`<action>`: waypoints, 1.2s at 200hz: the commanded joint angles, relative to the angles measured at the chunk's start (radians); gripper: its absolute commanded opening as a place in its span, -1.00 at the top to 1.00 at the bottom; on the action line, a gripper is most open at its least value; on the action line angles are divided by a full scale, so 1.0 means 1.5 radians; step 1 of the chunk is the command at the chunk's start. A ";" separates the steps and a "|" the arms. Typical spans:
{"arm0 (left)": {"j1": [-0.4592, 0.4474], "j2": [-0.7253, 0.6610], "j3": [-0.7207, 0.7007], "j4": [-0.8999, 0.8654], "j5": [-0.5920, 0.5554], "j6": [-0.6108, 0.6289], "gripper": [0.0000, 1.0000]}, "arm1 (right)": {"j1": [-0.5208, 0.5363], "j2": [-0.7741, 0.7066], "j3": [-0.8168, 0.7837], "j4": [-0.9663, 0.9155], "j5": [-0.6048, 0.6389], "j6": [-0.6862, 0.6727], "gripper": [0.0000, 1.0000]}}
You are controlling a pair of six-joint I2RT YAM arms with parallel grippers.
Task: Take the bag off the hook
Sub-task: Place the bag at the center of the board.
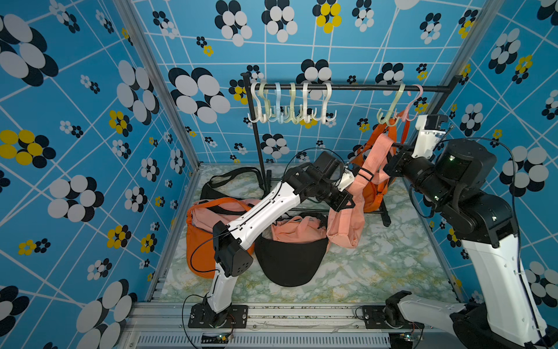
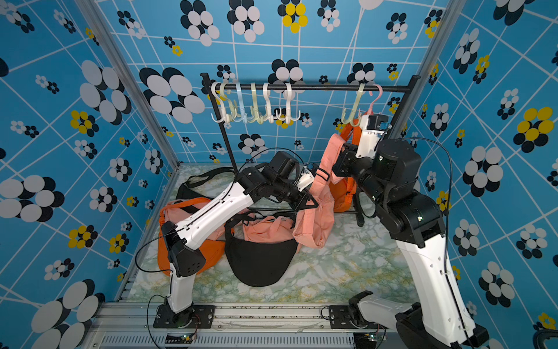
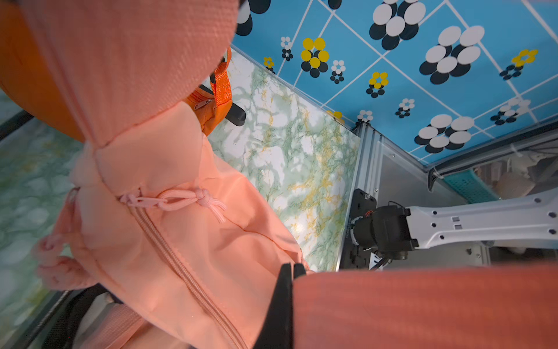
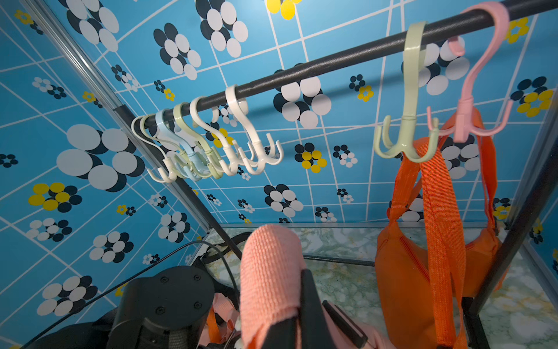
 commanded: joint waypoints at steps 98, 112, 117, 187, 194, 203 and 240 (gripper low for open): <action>0.006 0.037 0.025 0.032 0.100 -0.040 1.00 | 0.004 -0.017 0.021 -0.074 0.292 -0.097 1.00; 0.006 0.052 0.020 0.060 0.122 -0.061 1.00 | 0.004 -0.008 -0.005 -0.071 0.309 -0.105 1.00; 0.006 0.058 0.018 0.074 0.133 -0.071 1.00 | 0.002 -0.006 -0.017 -0.068 0.313 -0.110 1.00; 0.003 0.164 0.016 0.223 0.227 -0.213 1.00 | -0.057 0.017 -0.198 0.027 0.259 -0.116 1.00; 0.004 0.169 0.016 0.224 0.224 -0.211 1.00 | -0.063 0.016 -0.219 0.040 0.229 -0.107 1.00; 0.005 0.175 0.013 0.223 0.214 -0.206 1.00 | -0.068 0.015 -0.240 0.051 0.197 -0.096 1.00; 0.024 0.202 -0.028 0.234 0.179 -0.203 1.00 | -0.073 -0.002 -0.326 0.032 0.138 -0.030 1.00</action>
